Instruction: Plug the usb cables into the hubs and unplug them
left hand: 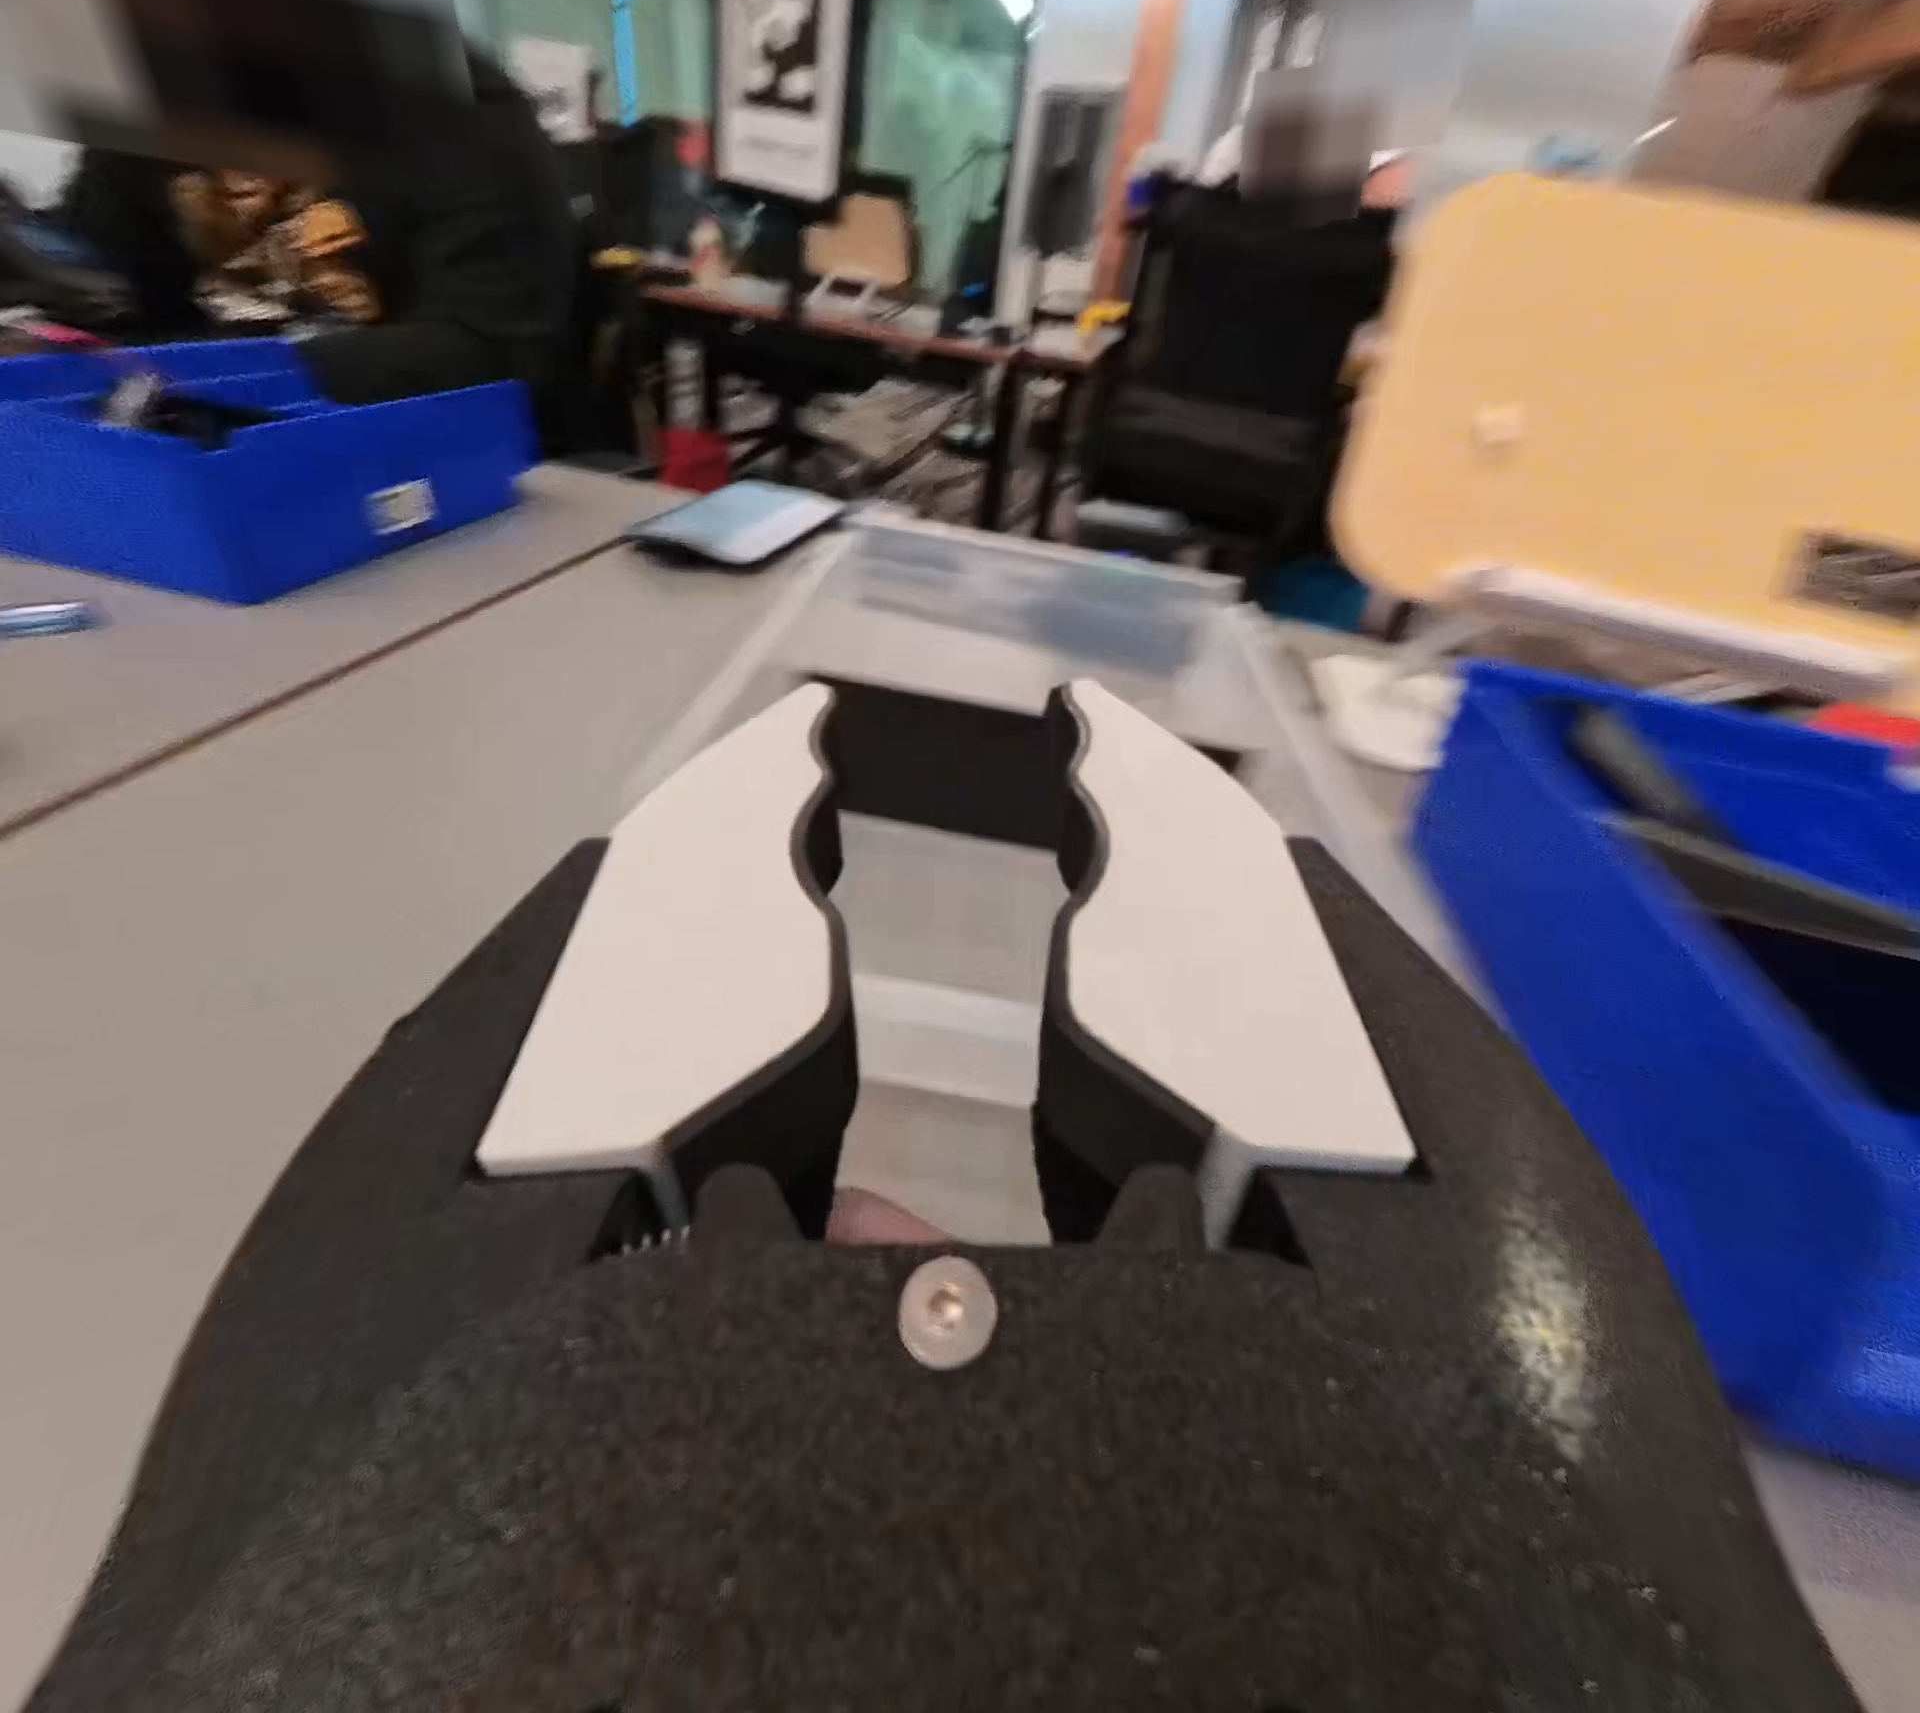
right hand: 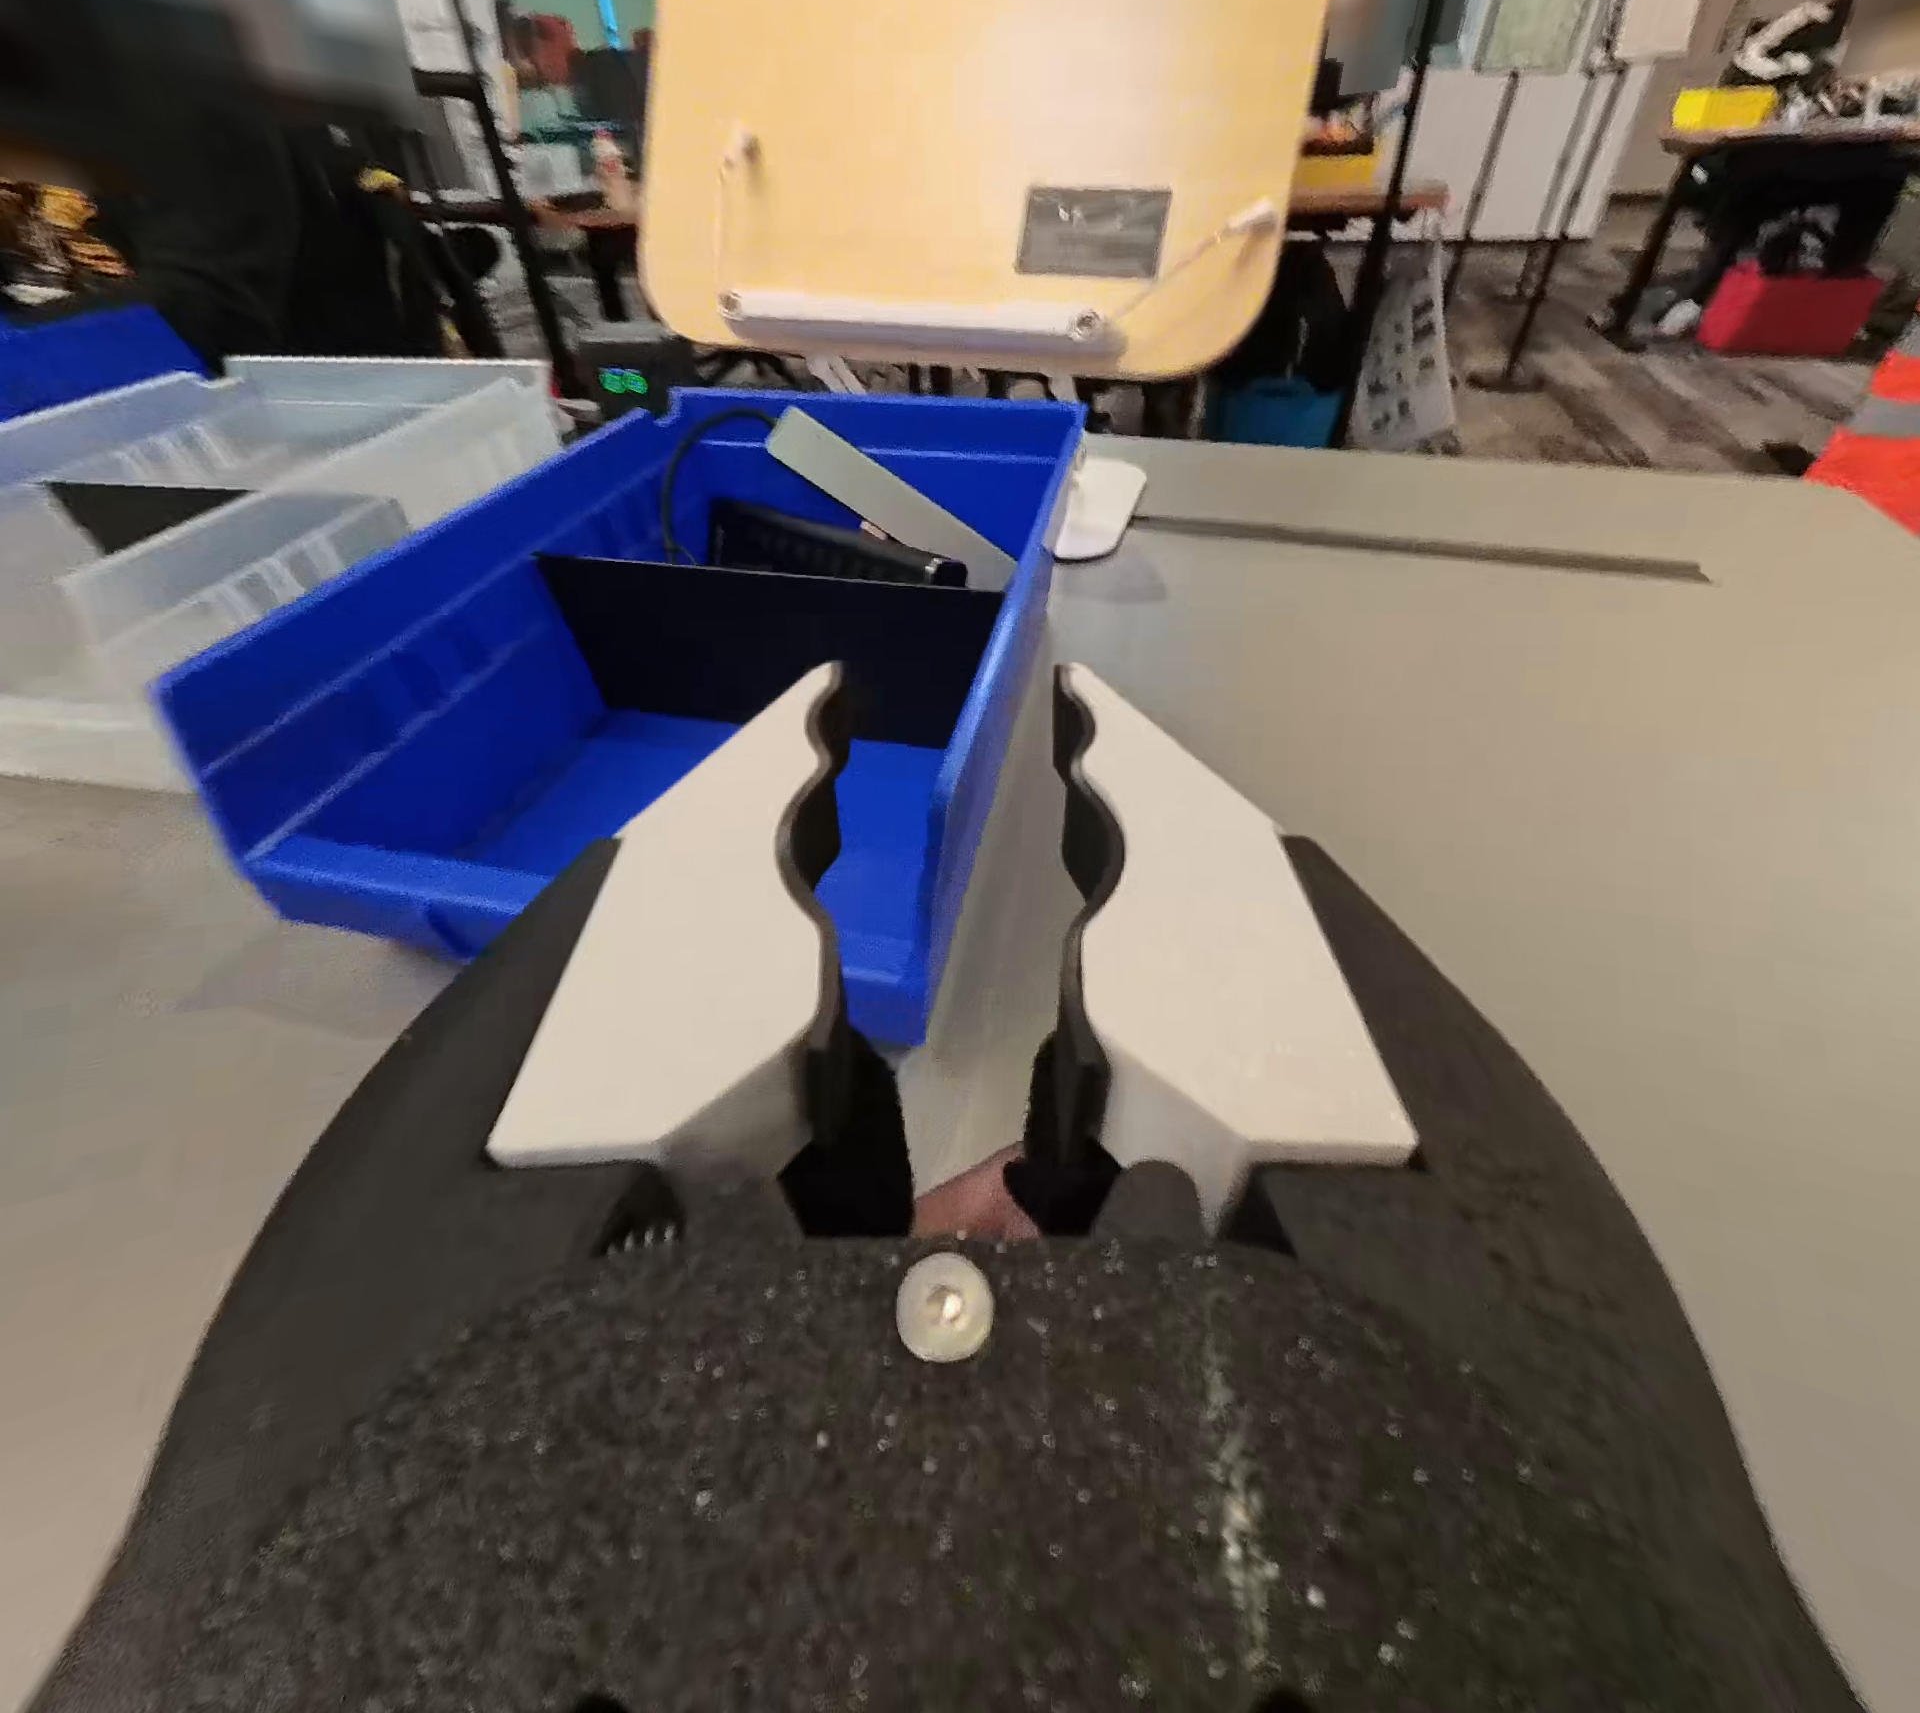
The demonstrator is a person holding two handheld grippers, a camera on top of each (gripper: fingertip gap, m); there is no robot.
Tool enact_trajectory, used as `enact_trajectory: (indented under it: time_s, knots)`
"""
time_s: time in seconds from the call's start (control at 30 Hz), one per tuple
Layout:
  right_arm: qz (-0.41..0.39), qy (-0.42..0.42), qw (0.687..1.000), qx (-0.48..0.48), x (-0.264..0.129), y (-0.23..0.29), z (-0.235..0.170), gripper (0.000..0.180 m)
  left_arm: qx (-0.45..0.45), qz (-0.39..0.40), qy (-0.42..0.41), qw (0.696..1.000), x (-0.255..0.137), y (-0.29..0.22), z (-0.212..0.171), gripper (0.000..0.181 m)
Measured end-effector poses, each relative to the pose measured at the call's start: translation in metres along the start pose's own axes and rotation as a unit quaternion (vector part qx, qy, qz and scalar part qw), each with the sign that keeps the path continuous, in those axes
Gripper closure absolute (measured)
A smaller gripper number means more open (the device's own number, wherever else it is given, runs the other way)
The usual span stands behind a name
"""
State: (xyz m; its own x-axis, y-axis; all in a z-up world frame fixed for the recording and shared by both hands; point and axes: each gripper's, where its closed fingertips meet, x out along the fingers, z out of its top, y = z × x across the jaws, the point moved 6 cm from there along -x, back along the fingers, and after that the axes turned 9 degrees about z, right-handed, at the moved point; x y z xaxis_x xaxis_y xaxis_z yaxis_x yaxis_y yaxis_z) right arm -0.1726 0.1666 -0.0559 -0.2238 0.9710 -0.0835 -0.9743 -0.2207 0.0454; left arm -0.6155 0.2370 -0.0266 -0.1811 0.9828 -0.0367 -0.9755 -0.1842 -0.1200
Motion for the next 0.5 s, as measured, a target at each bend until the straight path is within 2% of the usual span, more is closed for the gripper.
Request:
enact_trajectory:
  time_s: [0.07,0.13,0.17,0.2,0.27,0.33,0.4,0.5]
  knots:
    - [0.036,-0.017,0.999,-0.006,-0.014,0.014,0.006,0.141,0.033,0.0,0.062,0.998,0.027,0.053,-0.021,0.139]
    - [0.114,-0.039,0.993,-0.003,-0.022,0.047,0.014,0.14,0.0,-0.039,0.134,0.99,0.05,0.082,-0.037,0.13]
    - [0.142,-0.041,0.989,-0.001,-0.024,0.065,0.016,0.141,-0.027,-0.084,0.149,0.985,0.057,0.082,-0.039,0.124]
    - [0.168,-0.032,0.985,0.003,-0.023,0.085,0.015,0.141,-0.036,-0.123,0.158,0.979,0.063,0.078,-0.04,0.127]
    - [0.24,0.013,0.971,0.004,-0.015,0.133,0.003,0.14,0.008,-0.118,0.182,0.976,0.079,0.074,-0.048,0.127]
    - [0.291,0.075,0.954,-0.012,-0.003,0.173,-0.014,0.137,0.058,-0.109,0.2,0.972,0.095,0.07,-0.059,0.135]
    - [0.304,0.117,0.945,-0.021,0.014,0.198,-0.028,0.137,0.079,-0.135,0.207,0.966,0.101,0.064,-0.065,0.176]
    - [0.283,0.142,0.948,-0.025,0.046,0.221,-0.037,0.135,0.102,-0.107,0.212,0.966,0.093,0.065,-0.064,0.178]
